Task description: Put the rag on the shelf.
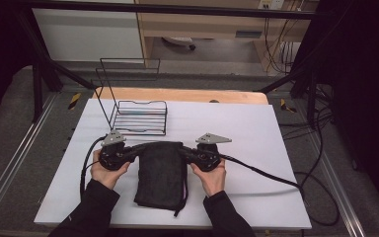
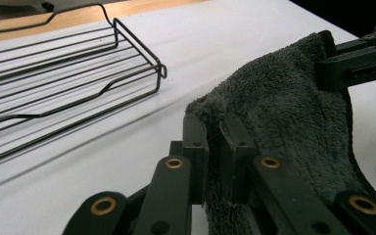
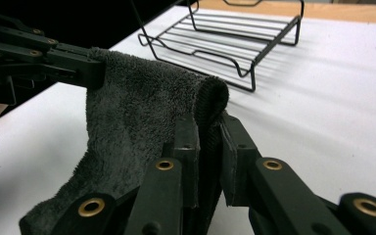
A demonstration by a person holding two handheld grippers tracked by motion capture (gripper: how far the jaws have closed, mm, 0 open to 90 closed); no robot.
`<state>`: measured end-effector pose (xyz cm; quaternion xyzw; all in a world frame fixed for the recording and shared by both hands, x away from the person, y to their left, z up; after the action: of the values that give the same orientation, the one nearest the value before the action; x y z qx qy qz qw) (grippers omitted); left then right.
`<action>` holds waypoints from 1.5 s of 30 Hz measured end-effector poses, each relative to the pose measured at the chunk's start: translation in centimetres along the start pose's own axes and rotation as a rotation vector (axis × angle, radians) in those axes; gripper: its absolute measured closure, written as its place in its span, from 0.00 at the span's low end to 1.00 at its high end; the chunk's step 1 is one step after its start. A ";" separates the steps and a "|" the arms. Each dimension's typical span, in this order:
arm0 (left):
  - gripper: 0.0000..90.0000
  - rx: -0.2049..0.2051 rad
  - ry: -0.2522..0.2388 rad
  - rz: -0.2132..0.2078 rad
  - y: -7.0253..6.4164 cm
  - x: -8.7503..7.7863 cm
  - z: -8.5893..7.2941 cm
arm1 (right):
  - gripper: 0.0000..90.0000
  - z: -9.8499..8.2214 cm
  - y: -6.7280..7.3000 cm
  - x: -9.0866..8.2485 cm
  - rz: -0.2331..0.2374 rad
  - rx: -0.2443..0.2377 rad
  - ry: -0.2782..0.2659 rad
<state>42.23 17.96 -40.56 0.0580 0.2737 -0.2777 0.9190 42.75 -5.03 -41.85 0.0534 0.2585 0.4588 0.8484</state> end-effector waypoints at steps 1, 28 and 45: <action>0.92 -0.001 -0.004 -0.002 0.0 -0.2 0.1 | 0.89 0.1 0.1 -0.1 -0.001 0.001 -0.005; 0.92 0.007 -0.168 0.005 -1.2 -3.9 3.1 | 0.89 3.7 2.7 -2.7 -0.020 -0.128 -0.116; 0.92 0.015 -0.261 0.025 -1.5 -5.6 4.8 | 0.89 6.2 3.7 -4.0 -0.034 -0.193 -0.175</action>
<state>39.77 18.14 -33.49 0.0315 0.1492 -0.2735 0.9497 41.19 -5.20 -33.77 0.0068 0.1389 0.4607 0.8766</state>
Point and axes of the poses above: each handheld gripper's, and its own axes: x roughly forward along the jaws, z roughly out of its top, y roughly to its left, the point moved 5 cm from there along x, roughly forward along the jaws, and after that the axes turned 9 degrees about z, right-handed, at the moved point
